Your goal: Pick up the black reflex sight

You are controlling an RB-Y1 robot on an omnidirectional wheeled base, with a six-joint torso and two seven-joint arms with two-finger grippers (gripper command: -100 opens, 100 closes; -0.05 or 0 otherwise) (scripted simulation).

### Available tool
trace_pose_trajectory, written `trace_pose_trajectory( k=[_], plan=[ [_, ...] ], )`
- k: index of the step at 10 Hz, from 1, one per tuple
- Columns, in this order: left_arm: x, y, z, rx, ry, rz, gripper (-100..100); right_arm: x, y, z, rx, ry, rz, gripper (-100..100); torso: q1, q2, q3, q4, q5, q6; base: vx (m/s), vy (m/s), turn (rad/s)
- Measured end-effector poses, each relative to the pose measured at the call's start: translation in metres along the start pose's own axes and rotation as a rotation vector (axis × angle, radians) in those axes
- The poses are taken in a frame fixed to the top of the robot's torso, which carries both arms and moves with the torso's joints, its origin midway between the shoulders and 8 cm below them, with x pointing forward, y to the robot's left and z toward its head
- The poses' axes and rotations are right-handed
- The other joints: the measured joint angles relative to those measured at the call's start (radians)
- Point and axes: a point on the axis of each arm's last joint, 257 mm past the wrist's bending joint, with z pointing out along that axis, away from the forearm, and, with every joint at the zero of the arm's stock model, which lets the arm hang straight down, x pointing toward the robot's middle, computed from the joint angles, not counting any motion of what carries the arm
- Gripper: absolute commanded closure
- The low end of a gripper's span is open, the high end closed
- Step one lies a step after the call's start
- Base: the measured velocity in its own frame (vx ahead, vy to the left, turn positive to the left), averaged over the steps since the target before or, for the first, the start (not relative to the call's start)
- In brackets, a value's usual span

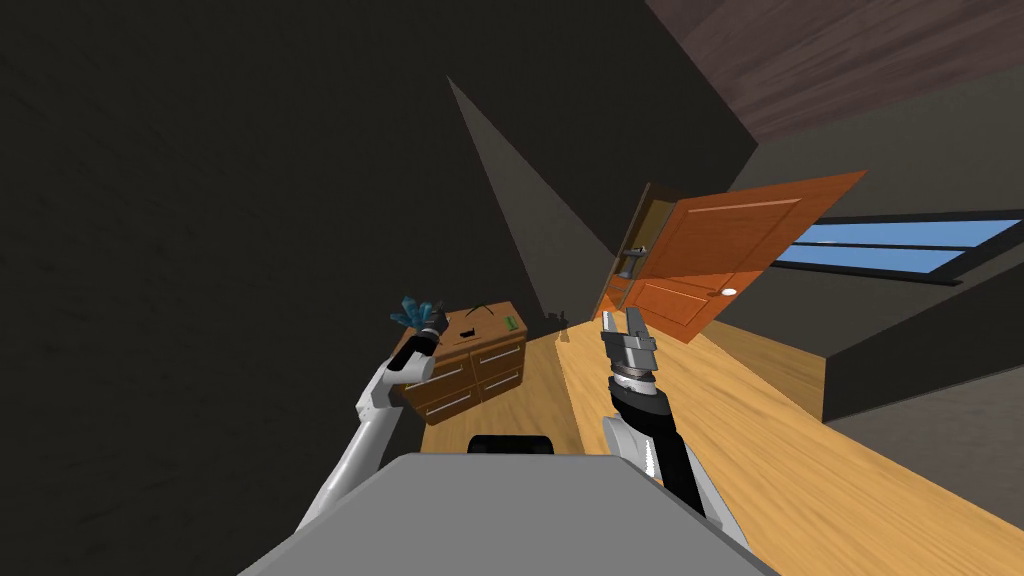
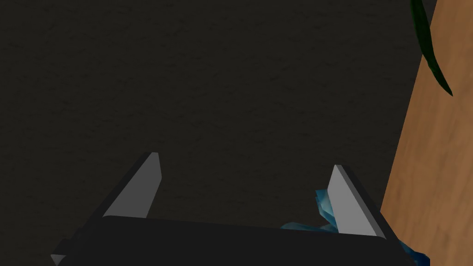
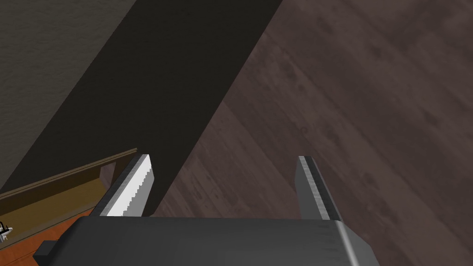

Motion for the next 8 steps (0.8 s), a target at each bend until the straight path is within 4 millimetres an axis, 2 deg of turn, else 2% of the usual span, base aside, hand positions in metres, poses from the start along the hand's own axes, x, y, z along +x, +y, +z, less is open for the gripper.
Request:
trace_pose_trajectory(
  k=[8],
  plan=[
    [-0.022, 0.065, 0.017, -0.244, -0.038, -0.045, -100, 0.0, 0.0, 0.0, 0.0, 0.0, 0.0, 0, 0.001, -0.001, -0.001, 0.0, 0.0, 0.0, 0.036, -0.039, -0.024]
  ],
)
